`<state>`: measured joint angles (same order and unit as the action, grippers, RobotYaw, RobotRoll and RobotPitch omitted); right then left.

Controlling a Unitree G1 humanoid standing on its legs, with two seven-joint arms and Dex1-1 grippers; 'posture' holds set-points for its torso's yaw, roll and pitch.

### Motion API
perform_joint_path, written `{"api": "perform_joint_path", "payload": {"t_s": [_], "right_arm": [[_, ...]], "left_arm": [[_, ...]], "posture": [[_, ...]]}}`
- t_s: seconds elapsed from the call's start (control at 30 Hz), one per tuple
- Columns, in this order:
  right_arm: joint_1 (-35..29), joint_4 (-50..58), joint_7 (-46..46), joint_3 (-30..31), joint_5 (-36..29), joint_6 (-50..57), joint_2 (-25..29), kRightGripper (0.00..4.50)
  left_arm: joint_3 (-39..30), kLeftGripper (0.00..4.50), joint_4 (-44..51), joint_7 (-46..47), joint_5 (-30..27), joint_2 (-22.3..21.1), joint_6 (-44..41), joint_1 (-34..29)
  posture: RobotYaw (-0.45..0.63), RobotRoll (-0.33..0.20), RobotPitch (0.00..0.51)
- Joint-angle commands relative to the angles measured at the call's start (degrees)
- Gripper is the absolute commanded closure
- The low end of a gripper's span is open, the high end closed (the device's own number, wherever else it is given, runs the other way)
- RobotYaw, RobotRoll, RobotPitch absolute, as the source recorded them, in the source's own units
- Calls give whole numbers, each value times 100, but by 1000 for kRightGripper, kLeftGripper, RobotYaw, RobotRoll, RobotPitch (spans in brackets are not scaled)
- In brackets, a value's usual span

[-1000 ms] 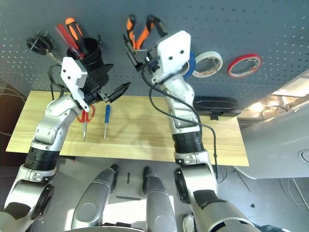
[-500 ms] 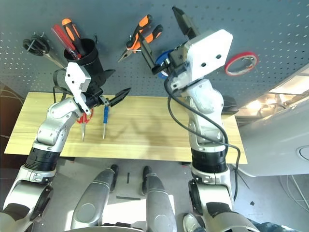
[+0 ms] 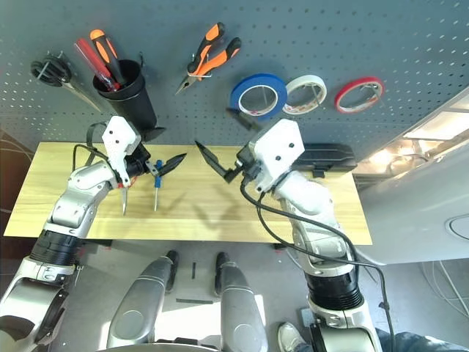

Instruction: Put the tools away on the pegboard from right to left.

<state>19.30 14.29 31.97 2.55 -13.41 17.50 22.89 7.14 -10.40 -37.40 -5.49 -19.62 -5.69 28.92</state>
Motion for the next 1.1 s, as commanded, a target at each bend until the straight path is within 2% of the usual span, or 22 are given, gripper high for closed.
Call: {"api": "perform_joint_path", "payload": {"t_s": [0.03,0.17,0.3,0.47,0.67,0.87,1.1], "right_arm": [[59,-448,-14,-43,-312,745,-140,21],[252,-1065,334,161,-405,1241,-149,21],[475,-1834,631,82,-421,606,-410,21],[540,-2316,857,97,-217,102,-324,21],[482,-2199,1148,287,-155,262,-163,21],[273,-2011,1357,589,166,-12,93,21],[258,-2036,1290,536,230,-234,11,21]], "left_arm": [[118,0,-148,33,178,-43,-91,-205],[185,0,-266,79,347,-82,-293,-320],[259,0,-517,71,448,-64,-583,-408],[264,0,-941,209,551,6,-861,-302],[153,0,-1784,502,591,258,-1034,92],[-48,0,-2978,893,565,641,-1024,828],[-198,0,-4034,1243,620,882,-1002,1362]], "posture": [[138,0,344],[150,0,346],[160,0,347],[169,0,351],[159,0,354],[139,0,352],[124,0,352]]}}
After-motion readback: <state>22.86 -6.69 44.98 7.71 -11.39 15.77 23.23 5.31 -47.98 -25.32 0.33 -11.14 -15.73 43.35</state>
